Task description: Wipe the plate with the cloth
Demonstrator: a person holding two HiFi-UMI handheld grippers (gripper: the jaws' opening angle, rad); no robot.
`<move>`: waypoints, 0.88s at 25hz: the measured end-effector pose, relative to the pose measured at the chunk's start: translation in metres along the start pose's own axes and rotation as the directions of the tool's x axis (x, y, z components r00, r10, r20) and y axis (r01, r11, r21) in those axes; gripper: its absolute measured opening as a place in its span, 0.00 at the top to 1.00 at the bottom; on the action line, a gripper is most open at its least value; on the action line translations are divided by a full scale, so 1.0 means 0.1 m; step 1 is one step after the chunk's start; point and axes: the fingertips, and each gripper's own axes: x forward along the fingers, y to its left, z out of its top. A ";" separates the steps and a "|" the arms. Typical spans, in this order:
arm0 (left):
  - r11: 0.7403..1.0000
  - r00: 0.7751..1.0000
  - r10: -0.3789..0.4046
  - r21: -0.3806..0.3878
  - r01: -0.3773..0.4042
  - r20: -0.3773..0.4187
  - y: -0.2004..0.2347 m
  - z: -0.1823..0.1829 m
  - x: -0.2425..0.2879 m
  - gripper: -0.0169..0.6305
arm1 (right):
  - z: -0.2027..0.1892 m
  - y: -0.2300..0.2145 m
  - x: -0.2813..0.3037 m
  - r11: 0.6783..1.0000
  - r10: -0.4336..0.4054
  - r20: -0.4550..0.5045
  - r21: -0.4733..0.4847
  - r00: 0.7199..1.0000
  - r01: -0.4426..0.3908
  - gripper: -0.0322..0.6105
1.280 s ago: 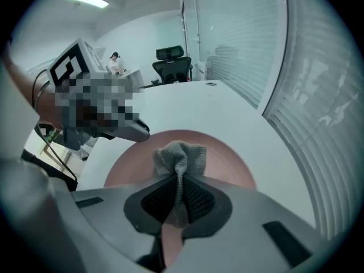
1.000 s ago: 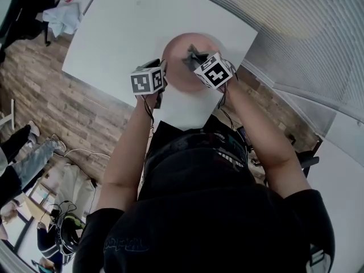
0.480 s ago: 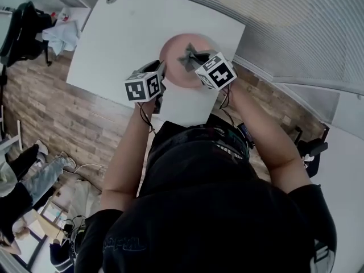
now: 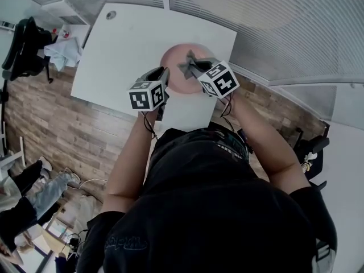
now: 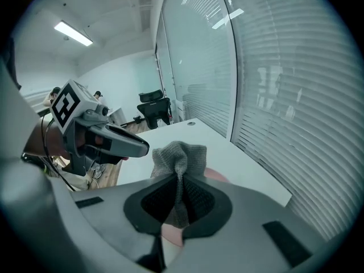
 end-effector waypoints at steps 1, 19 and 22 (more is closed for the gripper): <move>1.000 1.000 -0.009 0.013 0.009 0.004 -0.04 0.02 -0.02 0.86 | 0.02 0.01 -0.03 1.000 -0.001 0.009 0.006 1.000 0.001 0.89; 0.981 0.987 -0.144 0.141 0.133 0.068 -0.87 0.01 -0.36 0.95 | -0.02 0.28 -0.81 0.996 0.030 0.174 0.072 0.984 -0.043 0.89; 0.987 0.989 -0.111 0.122 0.100 0.092 -0.97 0.03 -0.41 0.95 | -0.04 0.31 -0.95 0.996 0.064 0.191 0.049 0.979 -0.075 0.89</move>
